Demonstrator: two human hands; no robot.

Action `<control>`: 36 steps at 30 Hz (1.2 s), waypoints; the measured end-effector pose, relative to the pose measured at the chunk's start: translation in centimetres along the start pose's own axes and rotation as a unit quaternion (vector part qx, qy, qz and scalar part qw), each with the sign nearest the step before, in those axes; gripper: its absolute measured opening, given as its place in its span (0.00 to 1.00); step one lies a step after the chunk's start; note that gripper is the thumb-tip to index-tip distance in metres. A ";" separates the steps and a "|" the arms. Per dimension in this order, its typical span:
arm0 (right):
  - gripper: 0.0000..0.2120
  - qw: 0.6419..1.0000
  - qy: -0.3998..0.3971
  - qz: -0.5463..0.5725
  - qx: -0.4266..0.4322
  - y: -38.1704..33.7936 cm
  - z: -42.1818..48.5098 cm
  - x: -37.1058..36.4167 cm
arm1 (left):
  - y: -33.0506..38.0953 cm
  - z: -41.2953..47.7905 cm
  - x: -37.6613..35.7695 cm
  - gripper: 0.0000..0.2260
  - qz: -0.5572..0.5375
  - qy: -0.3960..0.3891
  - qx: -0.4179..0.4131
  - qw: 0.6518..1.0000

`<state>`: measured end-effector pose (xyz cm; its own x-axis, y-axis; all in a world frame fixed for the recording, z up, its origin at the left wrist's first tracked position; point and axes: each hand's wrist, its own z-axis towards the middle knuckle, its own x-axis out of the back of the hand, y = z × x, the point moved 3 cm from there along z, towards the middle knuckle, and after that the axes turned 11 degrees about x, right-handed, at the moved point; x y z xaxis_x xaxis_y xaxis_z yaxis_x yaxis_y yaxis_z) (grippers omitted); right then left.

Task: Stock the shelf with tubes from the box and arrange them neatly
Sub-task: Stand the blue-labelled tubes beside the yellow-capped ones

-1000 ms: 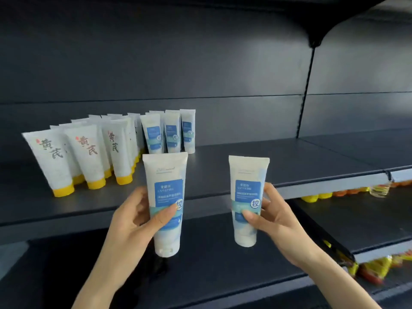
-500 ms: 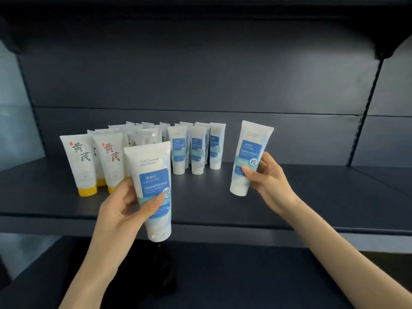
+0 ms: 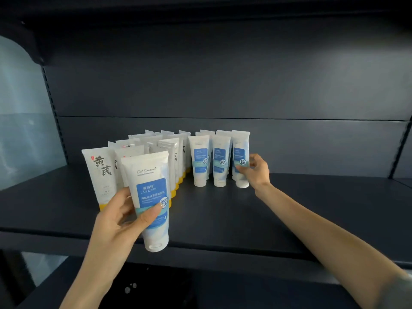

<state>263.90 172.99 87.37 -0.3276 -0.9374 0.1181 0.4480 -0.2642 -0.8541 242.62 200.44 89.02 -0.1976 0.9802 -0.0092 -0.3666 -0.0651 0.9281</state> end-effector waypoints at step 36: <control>0.16 0.970 -0.154 0.101 0.157 -11.0 -14.7 -0.1 | 2.0 3.2 -2.6 0.16 0.028 -0.142 -0.024 0.989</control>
<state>246.73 179.33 89.30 0.0366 -0.9878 0.1515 0.7239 -0.0783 -0.6854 245.31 198.33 92.11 0.0429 0.9874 0.1525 -0.4070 -0.1221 0.9052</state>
